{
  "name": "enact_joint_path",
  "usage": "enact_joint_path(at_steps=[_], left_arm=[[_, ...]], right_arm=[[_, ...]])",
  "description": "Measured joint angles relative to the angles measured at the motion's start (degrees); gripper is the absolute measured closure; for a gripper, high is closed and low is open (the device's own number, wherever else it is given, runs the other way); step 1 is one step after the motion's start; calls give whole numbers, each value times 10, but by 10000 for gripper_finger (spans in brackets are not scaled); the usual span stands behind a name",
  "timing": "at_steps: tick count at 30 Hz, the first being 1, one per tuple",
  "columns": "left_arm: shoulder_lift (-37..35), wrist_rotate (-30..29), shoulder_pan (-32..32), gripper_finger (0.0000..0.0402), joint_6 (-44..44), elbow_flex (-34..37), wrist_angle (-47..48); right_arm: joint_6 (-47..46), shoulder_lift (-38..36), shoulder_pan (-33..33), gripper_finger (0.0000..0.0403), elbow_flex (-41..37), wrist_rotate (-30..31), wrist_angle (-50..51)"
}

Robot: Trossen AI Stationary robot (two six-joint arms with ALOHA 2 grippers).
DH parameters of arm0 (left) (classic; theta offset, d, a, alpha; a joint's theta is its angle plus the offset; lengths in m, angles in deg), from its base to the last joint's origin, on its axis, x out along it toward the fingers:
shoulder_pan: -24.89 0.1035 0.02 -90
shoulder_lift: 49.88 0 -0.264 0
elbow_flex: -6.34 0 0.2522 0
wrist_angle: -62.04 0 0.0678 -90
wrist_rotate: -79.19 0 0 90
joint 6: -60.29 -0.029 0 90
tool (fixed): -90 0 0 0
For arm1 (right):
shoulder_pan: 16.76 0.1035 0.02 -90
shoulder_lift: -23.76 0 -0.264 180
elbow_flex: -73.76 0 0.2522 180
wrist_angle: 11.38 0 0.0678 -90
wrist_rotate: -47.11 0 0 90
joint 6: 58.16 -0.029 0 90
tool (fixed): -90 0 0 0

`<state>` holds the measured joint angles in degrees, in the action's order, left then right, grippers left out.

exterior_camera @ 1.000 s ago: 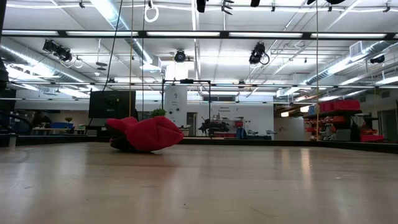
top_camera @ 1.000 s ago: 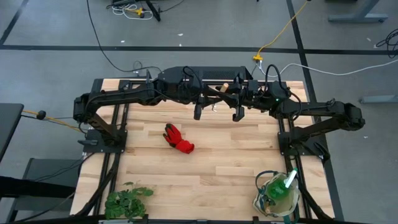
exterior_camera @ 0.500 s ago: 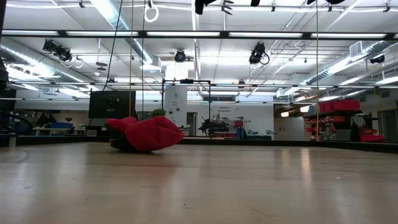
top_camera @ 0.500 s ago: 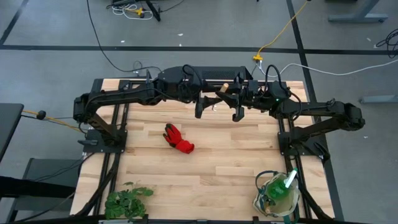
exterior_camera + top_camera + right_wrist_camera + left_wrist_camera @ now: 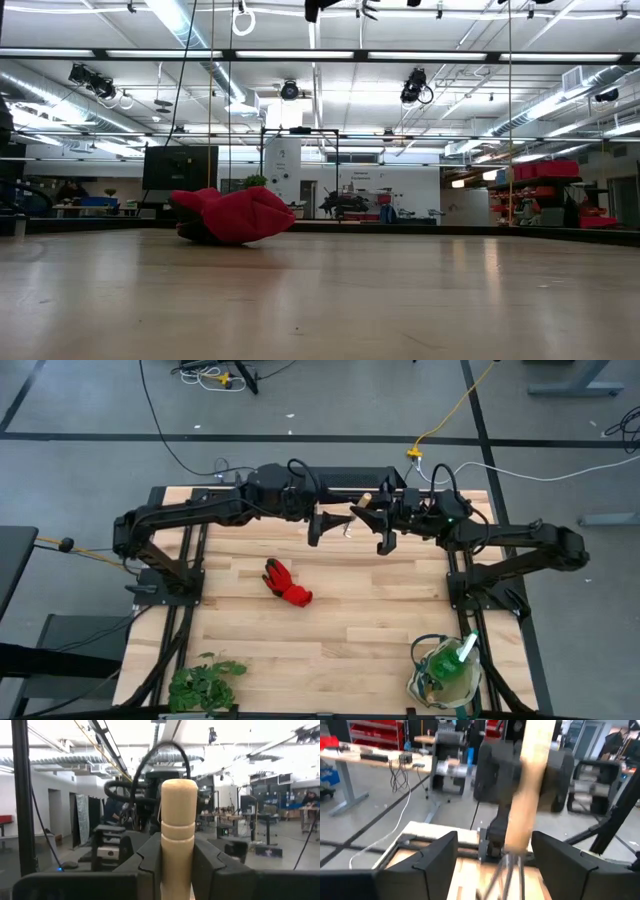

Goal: Pick & Place Garden tools in Gardening bag
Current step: Put the hand rake into the gardening bag

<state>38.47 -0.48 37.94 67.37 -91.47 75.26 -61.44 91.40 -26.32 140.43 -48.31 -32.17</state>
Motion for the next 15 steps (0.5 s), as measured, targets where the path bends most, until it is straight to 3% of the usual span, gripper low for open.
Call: enact_joint_path(at_steps=[15], left_arm=[[-71,4,1,193,2,0,50]], right_arm=[[53,-84,0,330,0,0,106]])
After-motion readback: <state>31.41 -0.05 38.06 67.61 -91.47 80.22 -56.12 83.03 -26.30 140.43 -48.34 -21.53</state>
